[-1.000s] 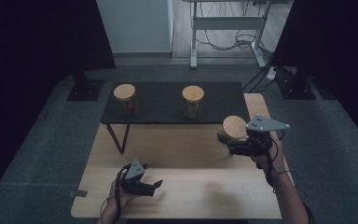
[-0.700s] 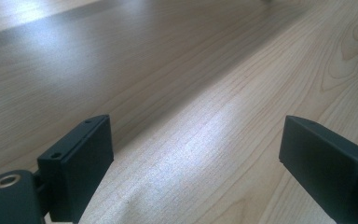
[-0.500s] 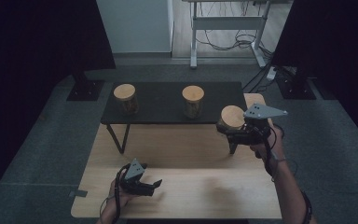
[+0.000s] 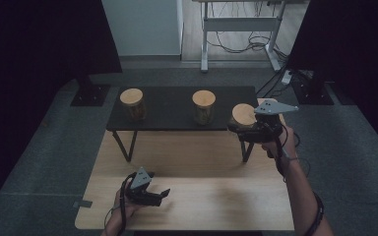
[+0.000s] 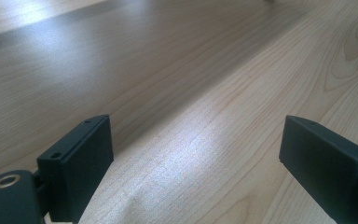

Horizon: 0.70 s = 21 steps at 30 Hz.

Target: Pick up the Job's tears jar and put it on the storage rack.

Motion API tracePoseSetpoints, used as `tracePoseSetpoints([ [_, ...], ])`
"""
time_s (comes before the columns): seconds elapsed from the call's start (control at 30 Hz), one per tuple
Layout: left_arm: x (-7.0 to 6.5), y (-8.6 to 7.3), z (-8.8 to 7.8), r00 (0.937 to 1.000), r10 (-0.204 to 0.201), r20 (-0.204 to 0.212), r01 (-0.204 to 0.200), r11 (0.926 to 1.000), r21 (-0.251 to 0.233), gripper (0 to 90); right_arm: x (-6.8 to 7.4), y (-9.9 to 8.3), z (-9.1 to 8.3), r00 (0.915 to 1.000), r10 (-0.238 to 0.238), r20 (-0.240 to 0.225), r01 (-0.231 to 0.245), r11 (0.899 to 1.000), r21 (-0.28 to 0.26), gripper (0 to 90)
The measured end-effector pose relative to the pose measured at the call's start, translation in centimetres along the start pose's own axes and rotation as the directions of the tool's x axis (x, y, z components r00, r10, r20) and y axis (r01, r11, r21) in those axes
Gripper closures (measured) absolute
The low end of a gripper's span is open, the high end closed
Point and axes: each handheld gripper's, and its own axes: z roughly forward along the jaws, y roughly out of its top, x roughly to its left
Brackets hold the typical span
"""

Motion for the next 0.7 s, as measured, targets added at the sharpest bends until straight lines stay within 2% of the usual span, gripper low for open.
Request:
tracePoseSetpoints([
  [0.4,0.0,0.0,-0.1,1.0,0.006,-0.001,-0.006,1.0,0.0,9.5,-1.4,0.9,0.1,0.9997,0.008,0.023,-0.008,1.0,-0.004,24.5],
  [0.7,0.1,0.0,-0.1,1.0,0.005,-0.001,-0.005,1.0,0.003,9.5,-2.3,1.0,1.3,0.9989,0.02,0.042,-0.02,1.0,0.007,24.5],
])
